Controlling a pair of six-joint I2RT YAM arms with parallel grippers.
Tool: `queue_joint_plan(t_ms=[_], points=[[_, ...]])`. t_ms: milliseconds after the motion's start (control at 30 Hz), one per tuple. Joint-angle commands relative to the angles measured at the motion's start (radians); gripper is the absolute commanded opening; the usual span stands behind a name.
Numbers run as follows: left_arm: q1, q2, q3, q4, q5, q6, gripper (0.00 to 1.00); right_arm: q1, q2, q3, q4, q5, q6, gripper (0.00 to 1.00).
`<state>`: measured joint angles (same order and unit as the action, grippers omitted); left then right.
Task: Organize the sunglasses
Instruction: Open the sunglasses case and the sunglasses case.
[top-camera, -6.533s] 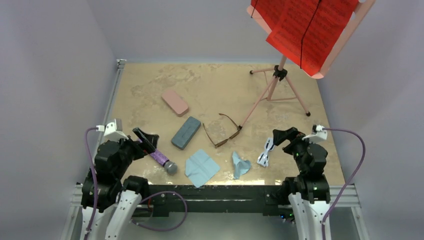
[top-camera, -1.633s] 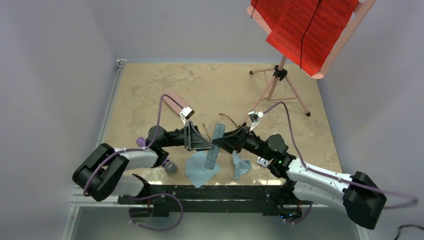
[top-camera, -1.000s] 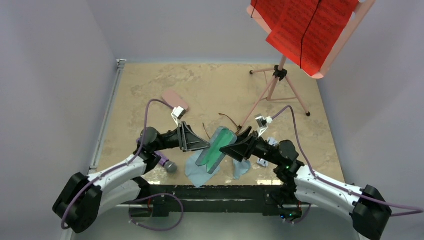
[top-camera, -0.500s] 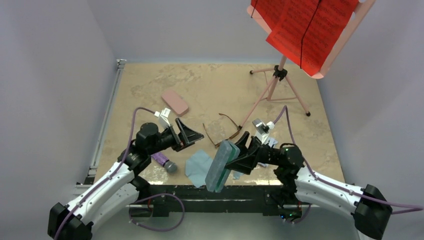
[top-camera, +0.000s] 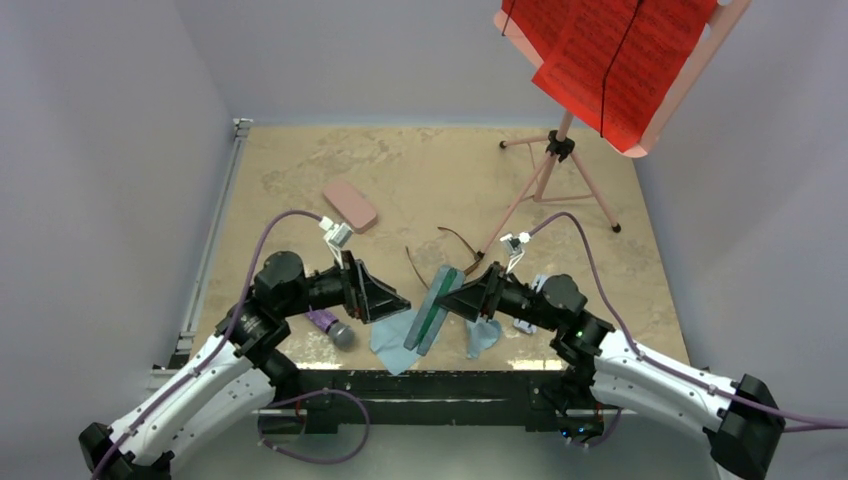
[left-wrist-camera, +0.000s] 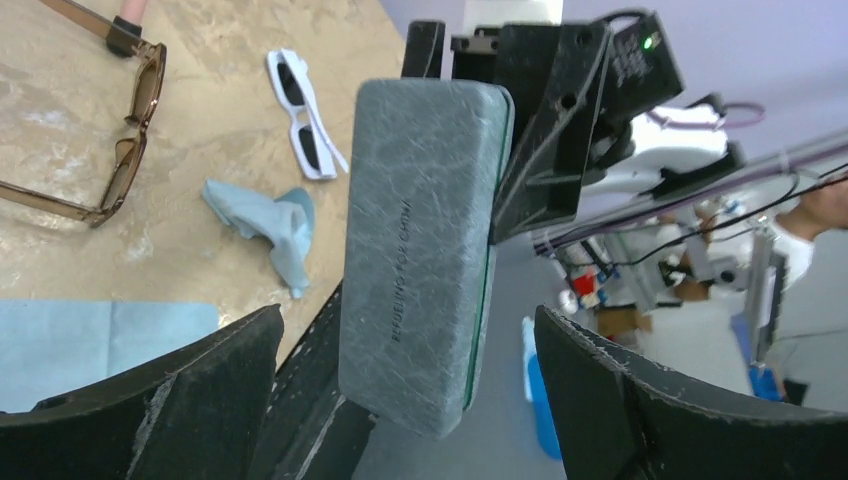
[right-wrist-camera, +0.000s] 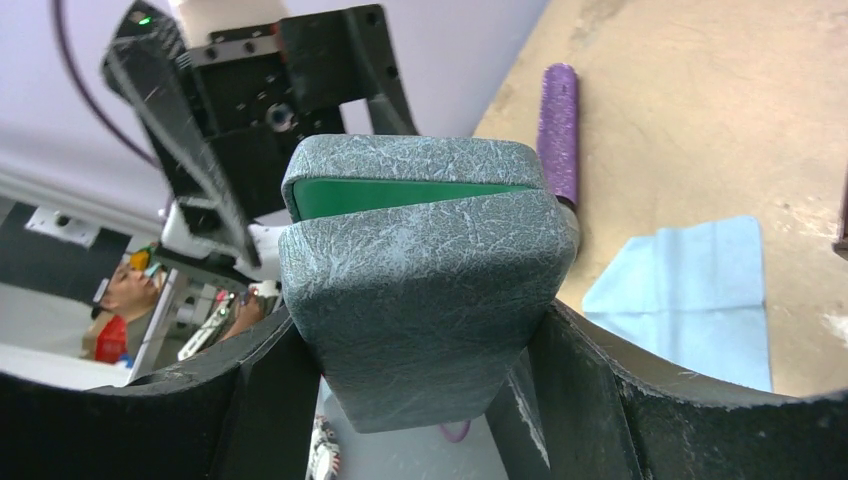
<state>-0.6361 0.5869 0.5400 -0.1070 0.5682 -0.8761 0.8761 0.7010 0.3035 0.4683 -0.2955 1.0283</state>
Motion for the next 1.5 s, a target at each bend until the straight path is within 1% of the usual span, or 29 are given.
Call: queue_joint_plan(t_ms=[0,67,233,400,533,600,667,767,867,1033,1200,1300,1400,1467], points=[[-0.085,0.031,0.093,-0.117,-0.089,0.151,1.00,0.000,0.018,0.077,-0.046,0.063,0.015,0.00],[-0.136,0.057,0.122,-0.155,-0.165,0.185,1.00,0.000,0.036,0.083,-0.045,0.062,0.020,0.00],[-0.217,0.150,0.167,-0.206,-0.264,0.231,1.00,0.000,0.071,0.091,-0.028,0.057,0.034,0.00],[-0.287,0.238,0.206,-0.270,-0.404,0.258,1.00,0.001,0.069,0.084,0.000,0.039,0.039,0.00],[-0.320,0.280,0.214,-0.255,-0.423,0.269,1.00,0.000,0.067,0.079,0.011,0.031,0.044,0.00],[-0.330,0.295,0.225,-0.274,-0.470,0.269,1.00,0.000,0.070,0.075,0.044,0.003,0.040,0.00],[-0.330,0.294,0.233,-0.316,-0.556,0.244,1.00,0.000,0.070,0.073,0.070,-0.036,0.029,0.00],[-0.330,0.272,0.236,-0.387,-0.695,0.197,1.00,0.000,0.057,0.069,0.131,-0.111,0.005,0.00],[-0.329,0.225,0.226,-0.433,-0.782,0.155,1.00,0.000,0.043,0.057,0.209,-0.199,0.000,0.00],[-0.329,0.134,0.171,-0.400,-0.749,0.147,0.99,0.000,0.028,0.043,0.320,-0.318,0.000,0.00],[-0.328,0.174,0.182,-0.399,-0.690,0.163,0.87,0.000,0.051,0.027,0.460,-0.397,0.019,0.00],[-0.329,0.211,0.185,-0.353,-0.587,0.176,0.83,0.000,0.078,0.022,0.542,-0.428,0.045,0.00],[-0.329,0.207,0.173,-0.267,-0.479,0.183,0.76,0.000,0.092,0.025,0.534,-0.424,0.046,0.00],[-0.329,0.191,0.167,-0.232,-0.436,0.182,0.65,0.000,0.086,0.031,0.486,-0.400,0.029,0.00]])
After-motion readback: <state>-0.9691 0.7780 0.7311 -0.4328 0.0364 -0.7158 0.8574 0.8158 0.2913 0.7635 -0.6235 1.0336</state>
